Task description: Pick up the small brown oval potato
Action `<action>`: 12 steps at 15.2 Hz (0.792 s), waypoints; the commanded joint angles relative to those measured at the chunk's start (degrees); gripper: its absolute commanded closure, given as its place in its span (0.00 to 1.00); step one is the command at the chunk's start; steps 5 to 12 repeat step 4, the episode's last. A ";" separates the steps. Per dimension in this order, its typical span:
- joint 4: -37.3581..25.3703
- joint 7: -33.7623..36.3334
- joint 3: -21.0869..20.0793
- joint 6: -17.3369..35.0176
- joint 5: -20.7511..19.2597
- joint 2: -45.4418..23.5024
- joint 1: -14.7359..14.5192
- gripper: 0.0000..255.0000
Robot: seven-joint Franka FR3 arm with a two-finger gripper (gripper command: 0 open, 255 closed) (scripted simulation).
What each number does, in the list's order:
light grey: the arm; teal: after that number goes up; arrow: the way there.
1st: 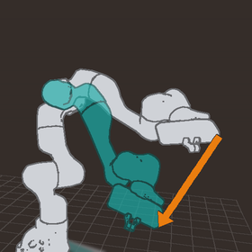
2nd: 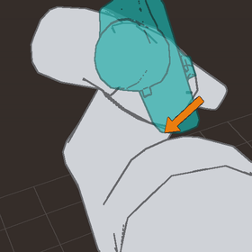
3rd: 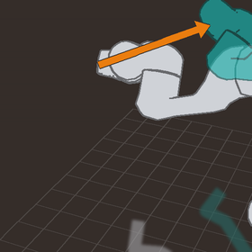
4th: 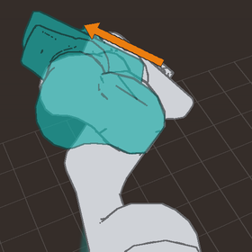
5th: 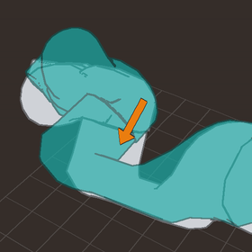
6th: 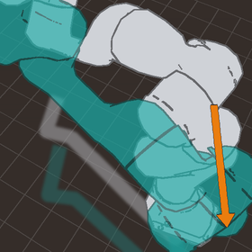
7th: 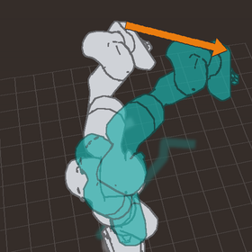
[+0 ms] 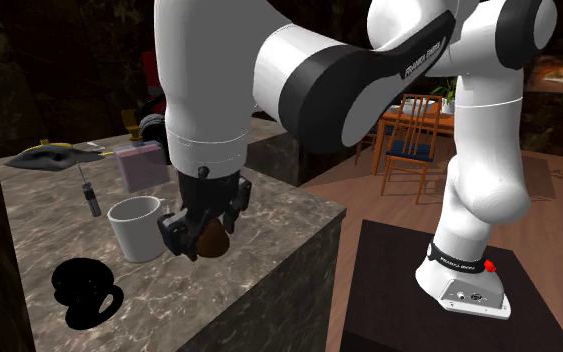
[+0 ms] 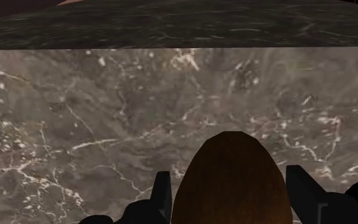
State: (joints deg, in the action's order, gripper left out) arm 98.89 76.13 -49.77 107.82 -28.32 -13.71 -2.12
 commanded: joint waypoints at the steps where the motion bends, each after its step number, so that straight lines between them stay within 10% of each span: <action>1: -1.32 -0.48 -0.16 -1.40 0.38 0.21 -0.12 1.00; 12: -2.05 -0.80 -0.24 -2.16 0.59 0.35 -0.15 1.00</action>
